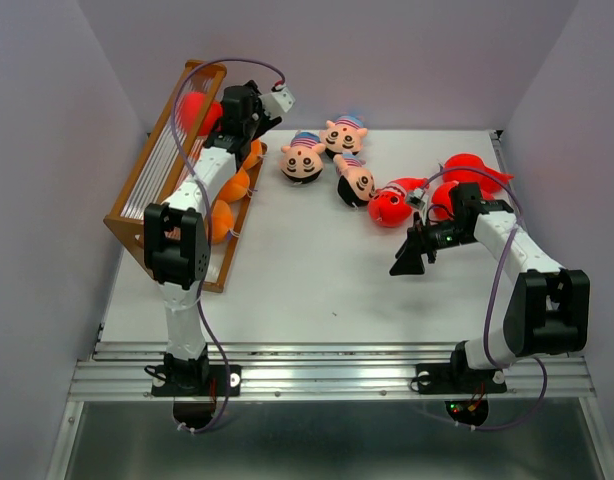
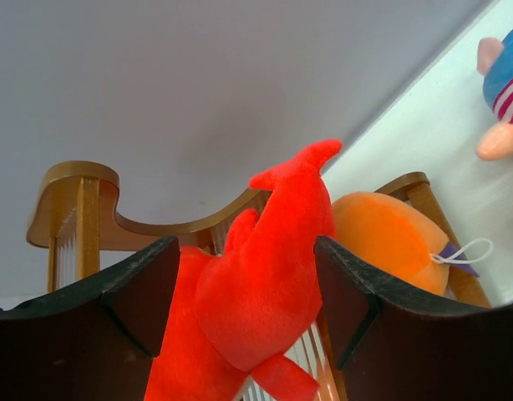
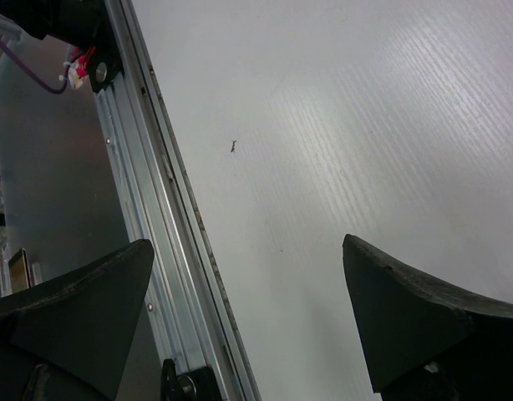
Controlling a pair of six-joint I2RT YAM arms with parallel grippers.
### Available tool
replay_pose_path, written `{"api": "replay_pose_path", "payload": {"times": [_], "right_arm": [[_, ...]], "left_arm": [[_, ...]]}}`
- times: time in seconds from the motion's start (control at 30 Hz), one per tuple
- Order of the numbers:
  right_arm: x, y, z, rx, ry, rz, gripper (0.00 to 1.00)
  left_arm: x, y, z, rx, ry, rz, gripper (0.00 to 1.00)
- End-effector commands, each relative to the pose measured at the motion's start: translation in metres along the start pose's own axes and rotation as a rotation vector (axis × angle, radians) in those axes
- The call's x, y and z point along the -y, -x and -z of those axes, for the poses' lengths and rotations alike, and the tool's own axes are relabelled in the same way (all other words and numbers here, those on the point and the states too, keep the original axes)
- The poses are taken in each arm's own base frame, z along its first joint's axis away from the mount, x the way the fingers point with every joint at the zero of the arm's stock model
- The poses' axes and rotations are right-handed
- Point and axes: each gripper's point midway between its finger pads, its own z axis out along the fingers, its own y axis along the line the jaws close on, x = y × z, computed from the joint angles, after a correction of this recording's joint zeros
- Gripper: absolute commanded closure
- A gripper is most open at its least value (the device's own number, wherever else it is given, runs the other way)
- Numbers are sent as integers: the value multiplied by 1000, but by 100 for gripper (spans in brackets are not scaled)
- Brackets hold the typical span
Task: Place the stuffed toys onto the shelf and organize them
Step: Place the stuffed toy onto shelf, then grab a stuffed toy with the right arm
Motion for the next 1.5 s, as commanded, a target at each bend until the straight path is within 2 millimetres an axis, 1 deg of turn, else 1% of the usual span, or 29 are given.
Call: {"api": "replay_pose_path", "payload": {"times": [0.0,0.07,0.37,0.4,0.5,0.57,0.6,0.63,0.67,0.73,0.77,0.83,0.87,0.9,0.93,0.97,1.0,1.03,1.07,1.13,1.17,1.23,1.27,1.33,1.37,1.4,1.47], "right_arm": [[-4,5,3,20,11,25,0],[-4,5,3,20,10,26,0],[-6,6,4,23,4,39,0],[-6,6,4,23,2,40,0],[-6,6,5,23,0,44,0],[-6,7,5,22,-3,46,0],[-5,7,5,21,-7,50,0],[-5,7,6,20,-11,54,0],[-5,7,6,20,-14,56,0],[-4,7,7,18,-27,67,0],[-4,9,8,22,-36,81,0],[-4,11,11,30,-47,90,0],[-5,12,12,35,-48,101,0],[-4,15,16,44,-59,116,0],[-4,15,16,41,-66,122,0],[-1,16,20,42,-86,125,0],[3,16,23,22,-119,127,0],[3,20,28,11,-142,138,0],[6,23,33,5,-170,142,0],[7,34,46,-15,-238,182,0],[7,40,51,-15,-263,192,0],[12,48,62,-15,-334,187,0],[11,59,68,1,-362,186,0],[17,68,76,6,-423,161,0],[24,75,81,23,-459,150,0],[29,80,88,34,-513,114,0],[43,92,98,69,-592,102,0]], "left_arm": [[-47,61,36,145,106,64,22],[-45,71,39,170,97,82,21],[-31,92,47,205,73,120,20],[-28,97,49,213,67,122,20],[-29,110,58,239,65,146,18],[-25,124,64,268,50,189,16],[-25,136,72,291,47,206,15],[-28,138,76,296,53,229,15],[-29,150,87,318,53,253,13],[-28,160,99,325,51,323,9],[-27,170,114,343,40,350,5],[-22,177,133,358,8,432,2],[-29,187,156,394,7,471,1],[-14,182,161,388,-43,497,1],[-8,183,172,398,-77,572,1],[0,179,193,419,-128,603,1],[6,177,204,430,-159,634,1],[13,174,217,434,-191,695,1],[21,162,239,441,-216,722,1],[29,150,262,449,-232,808,1],[36,134,283,452,-238,833,1],[44,121,303,466,-244,876,1],[52,108,321,480,-254,908,1],[60,95,338,491,-264,963,1],[64,89,346,497,-266,980,1],[69,77,359,511,-262,1015,1],[77,63,374,530,-258,1049,1]]}}
